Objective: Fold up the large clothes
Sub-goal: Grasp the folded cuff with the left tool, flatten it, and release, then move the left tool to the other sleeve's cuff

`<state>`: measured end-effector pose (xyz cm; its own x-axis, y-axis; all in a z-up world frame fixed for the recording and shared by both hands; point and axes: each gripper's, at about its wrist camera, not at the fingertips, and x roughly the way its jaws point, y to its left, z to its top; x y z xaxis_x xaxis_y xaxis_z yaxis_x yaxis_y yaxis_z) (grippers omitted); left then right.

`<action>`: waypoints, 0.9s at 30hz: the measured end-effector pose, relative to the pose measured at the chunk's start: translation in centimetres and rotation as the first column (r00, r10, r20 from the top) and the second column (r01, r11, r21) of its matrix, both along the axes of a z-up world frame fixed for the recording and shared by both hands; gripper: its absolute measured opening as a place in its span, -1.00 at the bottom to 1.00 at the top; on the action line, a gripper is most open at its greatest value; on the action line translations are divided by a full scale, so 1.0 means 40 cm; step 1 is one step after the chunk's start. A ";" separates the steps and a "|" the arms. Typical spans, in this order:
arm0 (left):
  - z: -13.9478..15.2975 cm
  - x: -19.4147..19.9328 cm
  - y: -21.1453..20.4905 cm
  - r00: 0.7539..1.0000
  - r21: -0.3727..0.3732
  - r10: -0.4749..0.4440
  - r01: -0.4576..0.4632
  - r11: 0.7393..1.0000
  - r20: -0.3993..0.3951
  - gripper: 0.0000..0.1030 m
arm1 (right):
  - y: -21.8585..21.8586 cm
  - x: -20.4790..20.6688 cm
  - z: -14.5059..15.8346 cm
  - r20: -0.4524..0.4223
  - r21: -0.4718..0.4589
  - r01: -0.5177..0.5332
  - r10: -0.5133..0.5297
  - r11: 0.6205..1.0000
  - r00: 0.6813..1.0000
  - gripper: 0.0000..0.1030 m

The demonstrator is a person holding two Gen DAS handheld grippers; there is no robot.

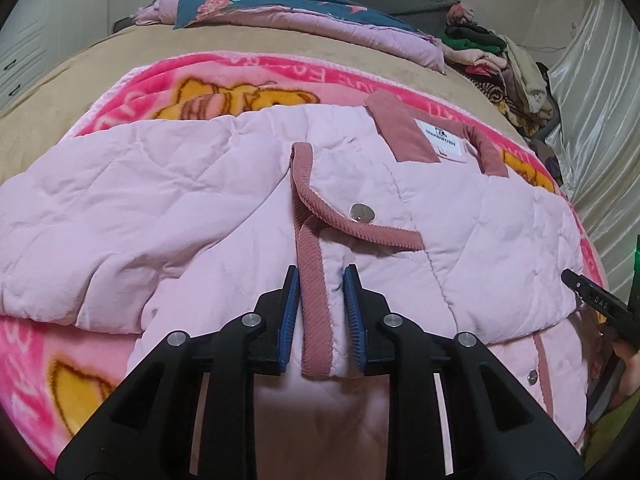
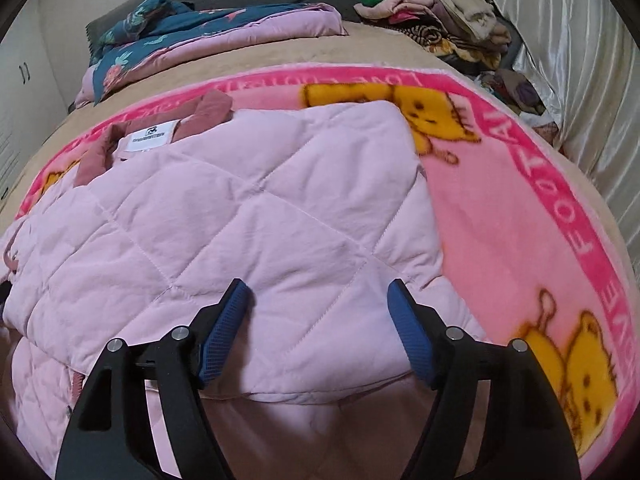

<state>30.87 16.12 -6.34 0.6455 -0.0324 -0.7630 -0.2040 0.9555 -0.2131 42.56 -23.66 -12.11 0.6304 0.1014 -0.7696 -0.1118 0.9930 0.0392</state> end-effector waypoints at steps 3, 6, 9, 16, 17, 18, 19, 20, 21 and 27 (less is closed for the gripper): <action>0.002 -0.001 -0.004 1.000 0.009 0.000 0.000 1.000 -0.006 -0.64 | 0.004 -0.005 0.006 0.006 -0.008 0.002 -0.002 1.000 1.000 0.40; 0.013 -0.006 -0.006 1.000 0.019 0.000 0.000 1.000 -0.011 -0.54 | 0.004 -0.032 0.028 0.035 0.007 -0.011 0.011 1.000 0.999 0.49; 0.026 -0.016 -0.007 1.000 0.022 0.002 -0.002 1.000 -0.010 -0.19 | 0.007 -0.069 0.050 0.072 0.015 -0.025 0.024 1.000 0.997 0.66; 0.059 -0.042 -0.005 1.000 0.013 0.010 -0.011 1.000 0.004 0.60 | 0.026 -0.133 0.087 0.119 0.032 -0.058 0.054 0.998 0.991 0.81; 0.065 -0.048 -0.001 1.000 0.010 0.018 -0.018 1.000 0.010 0.77 | 0.031 -0.140 0.094 0.126 0.034 -0.061 0.056 0.998 0.990 0.83; 0.071 -0.054 0.002 1.000 0.002 0.021 -0.021 1.000 0.015 0.82 | 0.037 -0.146 0.098 0.132 0.036 -0.064 0.058 0.997 0.990 0.83; 0.075 -0.058 0.006 1.000 -0.006 0.023 -0.022 1.000 0.017 0.82 | 0.045 -0.154 0.105 0.138 0.040 -0.069 0.063 0.997 0.988 0.85; 0.079 -0.062 0.010 1.000 -0.015 0.025 -0.024 1.000 0.018 0.82 | 0.053 -0.159 0.109 0.141 0.044 -0.073 0.066 0.996 0.988 0.86; 0.084 -0.066 0.015 0.999 -0.021 0.027 -0.027 0.999 0.019 0.82 | 0.063 -0.166 0.117 0.145 0.050 -0.081 0.073 0.995 0.987 0.86; 0.121 -0.110 0.049 0.997 0.004 0.067 -0.067 0.998 0.042 0.82 | 0.146 -0.209 0.165 0.188 0.063 -0.145 0.131 0.987 0.973 0.88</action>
<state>26.47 18.07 -1.51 0.6773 0.0162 -0.7355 -0.2585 0.9412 -0.2174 34.19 -17.83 -5.52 0.7356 0.2505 -0.6294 -0.2594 0.9625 0.0799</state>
